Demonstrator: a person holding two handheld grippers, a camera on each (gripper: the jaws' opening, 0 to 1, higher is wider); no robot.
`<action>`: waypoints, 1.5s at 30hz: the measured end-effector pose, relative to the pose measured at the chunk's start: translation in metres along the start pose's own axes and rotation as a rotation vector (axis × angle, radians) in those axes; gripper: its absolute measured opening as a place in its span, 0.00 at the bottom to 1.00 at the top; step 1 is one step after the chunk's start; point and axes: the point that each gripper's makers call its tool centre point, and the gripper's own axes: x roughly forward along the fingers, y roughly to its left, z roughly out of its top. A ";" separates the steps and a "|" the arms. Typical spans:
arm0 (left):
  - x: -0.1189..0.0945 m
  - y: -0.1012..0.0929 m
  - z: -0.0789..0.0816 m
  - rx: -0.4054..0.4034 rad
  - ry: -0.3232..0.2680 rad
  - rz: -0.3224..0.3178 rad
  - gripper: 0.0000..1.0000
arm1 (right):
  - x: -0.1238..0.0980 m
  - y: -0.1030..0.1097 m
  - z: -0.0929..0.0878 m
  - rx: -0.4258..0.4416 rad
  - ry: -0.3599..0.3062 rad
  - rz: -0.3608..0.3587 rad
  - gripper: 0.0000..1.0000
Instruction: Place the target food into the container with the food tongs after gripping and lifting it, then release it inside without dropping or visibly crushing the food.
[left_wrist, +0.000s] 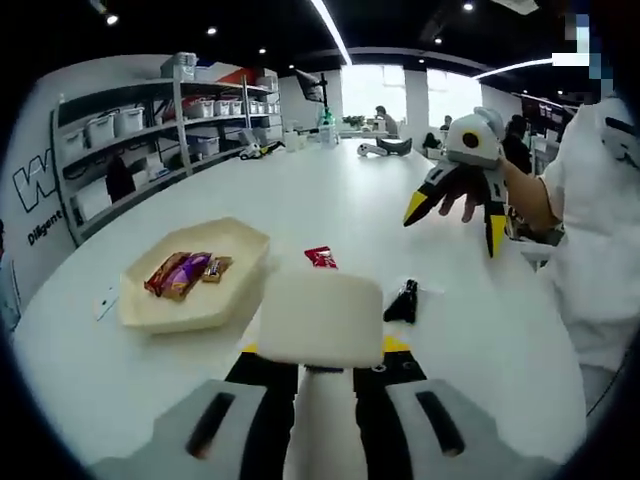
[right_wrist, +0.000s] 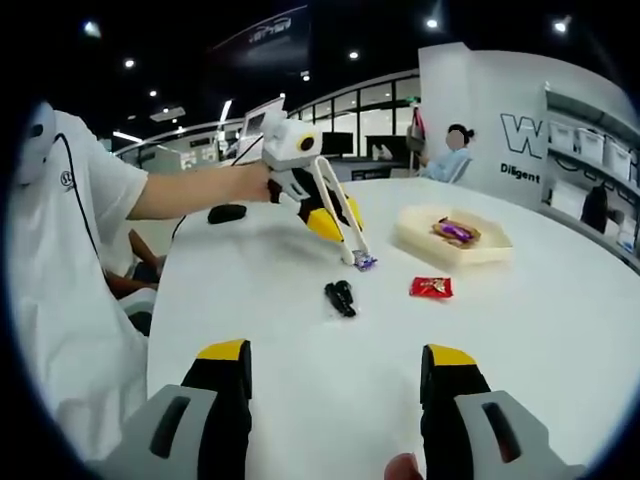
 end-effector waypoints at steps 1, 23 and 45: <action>0.000 -0.001 0.000 -0.003 -0.003 -0.003 0.18 | 0.000 0.000 0.000 0.000 0.000 0.000 0.66; -0.004 0.000 0.017 0.005 -0.050 0.003 0.16 | -0.001 0.000 -0.002 0.006 -0.003 -0.001 0.66; -0.010 0.028 0.055 0.059 -0.073 0.028 0.16 | -0.006 -0.003 0.002 0.001 -0.013 -0.009 0.66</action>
